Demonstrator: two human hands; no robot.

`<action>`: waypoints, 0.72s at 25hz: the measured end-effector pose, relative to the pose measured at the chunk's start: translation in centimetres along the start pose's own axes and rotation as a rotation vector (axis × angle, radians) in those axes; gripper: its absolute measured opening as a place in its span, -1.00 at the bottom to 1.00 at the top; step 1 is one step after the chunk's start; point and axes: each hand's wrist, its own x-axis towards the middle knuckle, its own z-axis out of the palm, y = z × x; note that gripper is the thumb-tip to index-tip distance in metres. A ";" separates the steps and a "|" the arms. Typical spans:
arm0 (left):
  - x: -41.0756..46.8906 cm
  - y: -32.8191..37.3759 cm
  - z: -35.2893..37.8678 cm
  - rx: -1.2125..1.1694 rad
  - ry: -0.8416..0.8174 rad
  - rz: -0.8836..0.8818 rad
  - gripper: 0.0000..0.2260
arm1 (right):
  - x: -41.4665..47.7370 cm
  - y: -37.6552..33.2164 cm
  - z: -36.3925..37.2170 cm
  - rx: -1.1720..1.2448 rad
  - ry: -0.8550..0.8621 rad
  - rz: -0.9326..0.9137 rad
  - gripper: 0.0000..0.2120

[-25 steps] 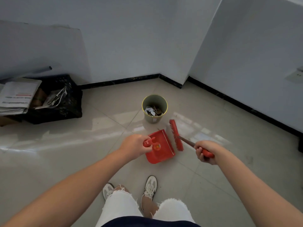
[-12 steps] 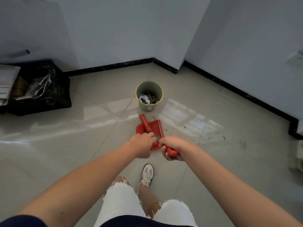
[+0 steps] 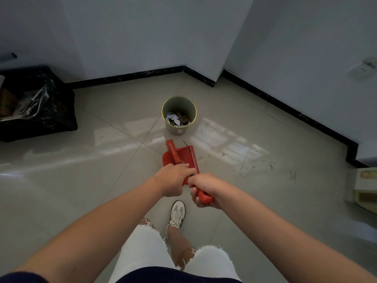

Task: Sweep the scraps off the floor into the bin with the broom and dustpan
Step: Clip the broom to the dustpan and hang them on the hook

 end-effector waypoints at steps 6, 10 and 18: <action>-0.2 0.4 -0.9 -0.057 0.153 -0.077 -0.71 | 0.0 -3.1 1.1 -0.104 -0.056 0.017 -0.89; 0.7 0.5 -1.3 -0.146 0.119 -0.110 -0.69 | -0.4 -3.2 -1.8 -0.250 -0.057 -0.131 -0.83; 2.9 3.8 -3.5 -0.067 0.061 -0.173 -0.73 | -0.7 -0.4 -5.8 -0.621 0.146 -0.946 -0.56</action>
